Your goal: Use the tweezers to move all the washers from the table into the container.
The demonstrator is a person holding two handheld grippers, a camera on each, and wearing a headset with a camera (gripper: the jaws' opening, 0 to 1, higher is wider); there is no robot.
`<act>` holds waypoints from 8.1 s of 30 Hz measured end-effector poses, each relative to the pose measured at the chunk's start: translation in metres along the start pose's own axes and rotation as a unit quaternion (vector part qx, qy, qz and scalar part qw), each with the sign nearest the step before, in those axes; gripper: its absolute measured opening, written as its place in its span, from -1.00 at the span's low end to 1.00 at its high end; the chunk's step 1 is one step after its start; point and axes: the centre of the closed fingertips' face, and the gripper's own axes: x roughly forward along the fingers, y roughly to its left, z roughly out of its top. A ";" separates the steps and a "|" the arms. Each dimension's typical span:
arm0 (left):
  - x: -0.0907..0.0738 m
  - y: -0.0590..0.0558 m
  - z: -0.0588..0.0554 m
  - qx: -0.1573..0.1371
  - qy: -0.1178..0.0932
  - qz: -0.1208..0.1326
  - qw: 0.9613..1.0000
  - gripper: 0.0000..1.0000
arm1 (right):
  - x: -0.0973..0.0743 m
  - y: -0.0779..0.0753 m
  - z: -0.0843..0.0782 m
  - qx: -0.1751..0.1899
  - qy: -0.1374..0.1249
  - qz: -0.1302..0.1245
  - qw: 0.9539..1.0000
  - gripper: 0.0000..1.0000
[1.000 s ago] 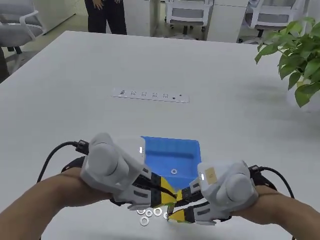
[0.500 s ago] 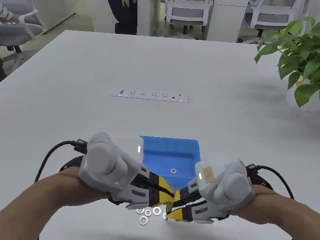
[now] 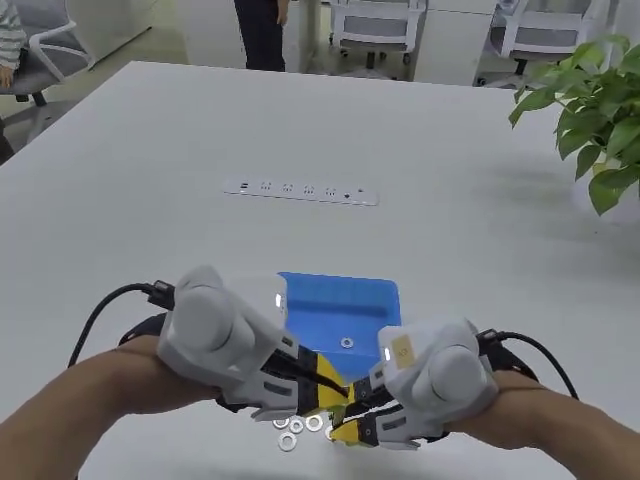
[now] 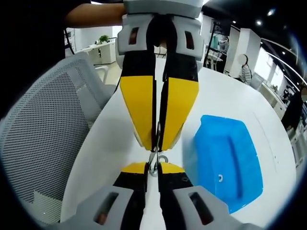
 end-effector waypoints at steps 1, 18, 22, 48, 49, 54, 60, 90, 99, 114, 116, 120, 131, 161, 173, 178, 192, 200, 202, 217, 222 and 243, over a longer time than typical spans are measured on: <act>0.000 0.000 0.000 0.001 0.000 0.000 1.000 -0.89 | 0.000 0.000 0.000 0.003 0.000 -0.001 1.000 -0.83; 0.001 0.000 -0.004 -0.001 0.012 0.001 1.000 -0.77 | 0.000 0.001 0.000 0.015 -0.004 0.000 1.000 -0.85; -0.001 0.001 -0.004 -0.007 0.007 0.004 1.000 -0.72 | -0.001 0.001 0.000 0.013 -0.004 0.001 1.000 -0.85; -0.039 0.017 -0.026 -0.090 -0.038 0.082 0.992 0.38 | -0.031 -0.015 0.021 -0.016 -0.010 -0.013 1.000 -0.84; -0.041 0.018 -0.026 -0.093 -0.039 0.084 0.991 0.41 | -0.033 -0.017 0.023 -0.017 -0.011 -0.013 1.000 -0.84; -0.048 0.020 -0.027 -0.102 -0.045 0.095 0.989 0.57 | -0.041 -0.024 0.030 -0.025 -0.011 -0.011 1.000 -0.84; -0.053 0.020 -0.027 -0.104 -0.045 0.103 0.988 0.70 | -0.049 -0.037 0.037 -0.023 -0.017 -0.017 0.999 -0.84; -0.058 0.031 -0.030 -0.118 -0.043 0.129 0.984 0.97 | -0.043 -0.105 0.031 -0.026 -0.015 -0.061 0.998 -0.83; -0.057 0.043 -0.026 -0.112 -0.045 0.129 0.984 0.94 | -0.028 -0.114 0.020 -0.023 -0.003 -0.059 0.998 -0.83; -0.048 0.071 -0.019 -0.091 -0.047 0.123 0.987 0.70 | -0.008 -0.126 0.007 -0.005 0.012 -0.046 0.999 -0.82; -0.046 0.074 -0.018 -0.089 -0.046 0.121 0.988 0.63 | -0.006 -0.126 0.006 -0.004 0.014 -0.044 0.999 -0.82; -0.040 0.081 -0.014 -0.081 -0.046 0.118 0.989 0.40 | -0.004 -0.128 0.003 -0.001 0.016 -0.041 0.999 -0.82; -0.025 0.102 -0.010 -0.050 -0.033 0.121 0.991 -0.20 | 0.002 -0.124 -0.002 0.000 0.022 -0.029 0.999 -0.82; -0.009 0.113 -0.006 -0.015 -0.014 0.105 0.994 -0.87 | 0.004 -0.120 -0.002 -0.002 0.021 -0.021 1.000 -0.76; -0.012 0.117 -0.004 -0.011 -0.008 0.109 0.994 -0.88 | -0.006 -0.125 0.001 0.021 0.018 -0.046 0.999 -0.56; -0.016 0.120 0.000 -0.014 -0.010 0.114 0.993 -0.88 | -0.016 -0.128 0.005 0.034 0.011 -0.059 0.998 -0.49; -0.031 0.114 0.016 -0.012 -0.012 0.123 0.992 -0.88 | -0.042 -0.120 0.007 0.057 0.004 -0.089 0.994 -0.28; -0.039 0.107 0.025 -0.012 -0.011 0.123 0.992 -0.88 | -0.055 -0.112 0.007 0.073 0.000 -0.103 0.992 -0.13; -0.041 0.105 0.026 -0.012 -0.011 0.124 0.992 -0.88 | -0.057 -0.111 0.005 0.078 0.001 -0.108 0.991 -0.08; -0.048 0.084 0.031 -0.017 -0.012 0.109 0.994 -0.88 | -0.074 -0.088 0.002 0.114 -0.024 -0.141 0.983 0.16; -0.048 0.076 0.033 -0.018 -0.015 0.103 0.994 -0.88 | -0.078 -0.079 -0.001 0.125 -0.030 -0.151 0.980 0.26; -0.045 0.051 0.026 -0.014 -0.018 0.087 0.996 -0.88 | -0.084 -0.049 -0.010 0.160 -0.045 -0.172 0.971 0.46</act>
